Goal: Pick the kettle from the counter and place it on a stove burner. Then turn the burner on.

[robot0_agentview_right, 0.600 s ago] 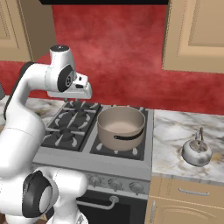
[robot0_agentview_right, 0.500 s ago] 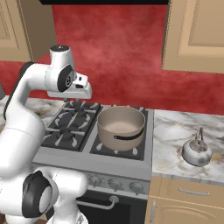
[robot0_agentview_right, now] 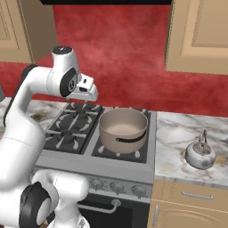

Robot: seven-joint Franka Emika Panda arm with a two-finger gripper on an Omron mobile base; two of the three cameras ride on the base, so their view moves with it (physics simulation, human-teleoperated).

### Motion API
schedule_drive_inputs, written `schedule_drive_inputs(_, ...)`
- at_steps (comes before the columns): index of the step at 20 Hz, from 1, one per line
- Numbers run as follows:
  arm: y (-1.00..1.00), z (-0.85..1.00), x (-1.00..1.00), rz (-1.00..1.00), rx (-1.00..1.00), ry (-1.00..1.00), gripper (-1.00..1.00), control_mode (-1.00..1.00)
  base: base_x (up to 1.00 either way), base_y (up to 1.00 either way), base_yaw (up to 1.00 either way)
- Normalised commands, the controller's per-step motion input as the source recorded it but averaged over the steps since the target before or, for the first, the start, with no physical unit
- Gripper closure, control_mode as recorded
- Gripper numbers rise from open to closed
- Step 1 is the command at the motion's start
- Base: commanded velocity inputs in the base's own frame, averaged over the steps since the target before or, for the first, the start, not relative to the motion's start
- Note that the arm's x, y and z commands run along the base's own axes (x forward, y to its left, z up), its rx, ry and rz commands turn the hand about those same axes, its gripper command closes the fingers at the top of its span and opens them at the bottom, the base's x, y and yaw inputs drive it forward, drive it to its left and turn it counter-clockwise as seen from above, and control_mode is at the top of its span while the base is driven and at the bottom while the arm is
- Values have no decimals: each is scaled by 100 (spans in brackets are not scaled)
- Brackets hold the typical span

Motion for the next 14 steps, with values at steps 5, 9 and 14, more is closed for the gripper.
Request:
schedule_drive_inputs(5, -58, 11, -24, -22, 5, -7, -100, -100, 0, 0, 0)
schedule_drive_inputs(9, -84, 0, -38, -21, 4, -2, -100, -100, 0, 0, 0)
schedule_drive_inputs(14, -98, 0, -43, -24, 1, 0, -100, -100, 0, 0, 0)
